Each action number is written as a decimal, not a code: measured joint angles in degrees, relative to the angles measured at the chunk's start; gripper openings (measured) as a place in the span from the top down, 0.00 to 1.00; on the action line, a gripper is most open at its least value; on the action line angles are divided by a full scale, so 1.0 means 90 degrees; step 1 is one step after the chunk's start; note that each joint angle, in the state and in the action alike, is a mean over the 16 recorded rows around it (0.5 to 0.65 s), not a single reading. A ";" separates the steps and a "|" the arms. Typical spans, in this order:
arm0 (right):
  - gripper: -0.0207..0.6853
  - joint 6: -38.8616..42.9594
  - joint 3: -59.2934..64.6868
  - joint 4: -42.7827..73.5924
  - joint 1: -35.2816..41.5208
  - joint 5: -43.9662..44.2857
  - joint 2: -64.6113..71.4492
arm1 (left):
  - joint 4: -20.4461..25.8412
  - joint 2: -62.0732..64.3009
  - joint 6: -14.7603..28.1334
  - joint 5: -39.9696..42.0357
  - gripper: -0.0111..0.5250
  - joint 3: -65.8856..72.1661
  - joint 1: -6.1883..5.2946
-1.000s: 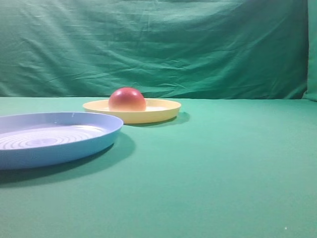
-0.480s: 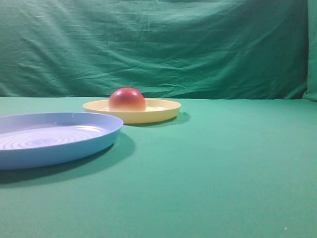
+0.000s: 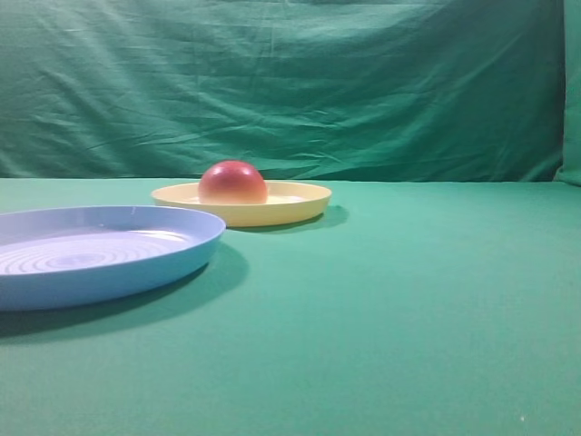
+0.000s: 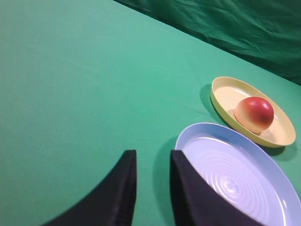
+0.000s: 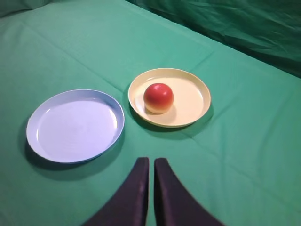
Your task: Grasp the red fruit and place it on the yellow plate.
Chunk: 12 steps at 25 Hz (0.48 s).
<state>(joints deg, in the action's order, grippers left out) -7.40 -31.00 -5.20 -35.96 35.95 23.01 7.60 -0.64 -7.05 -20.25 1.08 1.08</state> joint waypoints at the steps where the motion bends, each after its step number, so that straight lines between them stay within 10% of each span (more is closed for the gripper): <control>1: 0.97 0.0000 0.0113 0.0008 0.0000 0.0020 -0.0149 | 0.0000 0.0000 0.0000 0.0000 0.69 0.0000 0.0000; 12: 0.97 0.0002 0.1330 0.0181 0.0413 -0.0492 -0.1031 | 0.0000 0.0000 0.0000 0.0000 0.69 0.0000 0.0000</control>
<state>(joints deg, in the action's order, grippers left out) -7.38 -19.03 -3.57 -32.24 31.52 13.73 7.60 -0.64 -7.05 -20.25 1.08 1.08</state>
